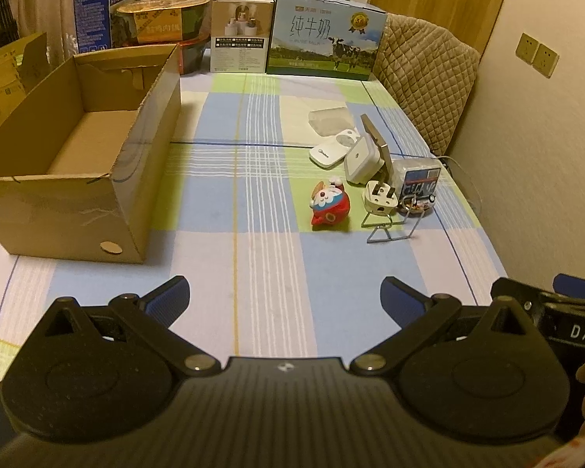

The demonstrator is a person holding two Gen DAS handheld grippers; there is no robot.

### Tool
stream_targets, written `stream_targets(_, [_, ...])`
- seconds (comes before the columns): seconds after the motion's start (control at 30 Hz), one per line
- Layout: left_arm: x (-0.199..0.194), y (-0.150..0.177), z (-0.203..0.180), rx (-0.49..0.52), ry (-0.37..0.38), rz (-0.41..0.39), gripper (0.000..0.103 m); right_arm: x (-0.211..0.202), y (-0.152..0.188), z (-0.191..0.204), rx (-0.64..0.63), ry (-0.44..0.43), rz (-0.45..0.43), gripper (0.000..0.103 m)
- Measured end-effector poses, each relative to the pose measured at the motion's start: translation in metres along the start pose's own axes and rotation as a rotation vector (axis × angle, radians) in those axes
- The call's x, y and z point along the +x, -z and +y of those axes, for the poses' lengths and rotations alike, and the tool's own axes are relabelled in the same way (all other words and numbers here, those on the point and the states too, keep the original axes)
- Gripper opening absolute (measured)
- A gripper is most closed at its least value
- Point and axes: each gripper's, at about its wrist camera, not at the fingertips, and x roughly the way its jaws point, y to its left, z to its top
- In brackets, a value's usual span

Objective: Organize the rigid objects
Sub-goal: 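Grasp the red Doraemon toy with the left tool while the right tool grasps the metal wire stand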

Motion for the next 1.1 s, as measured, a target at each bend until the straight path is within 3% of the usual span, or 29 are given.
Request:
stream_targets(0.33, [0.038,-0.019,0.02,-0.006,0.03,0.005,0.102,0.03,-0.011,0.002,-0.038,-0.048,-0.013,0.101])
stream_targets(0.87, [0.109,-0.034,0.021,0.117,0.034,0.008,0.102,0.124,-0.023,0.011,-0.084,-0.069,-0.021,0.101])
stream_targets(1.1, [0.13,-0.039,0.022,0.124,0.041,0.016,0.102,0.154,-0.024,0.015,-0.119,-0.074,-0.025,0.093])
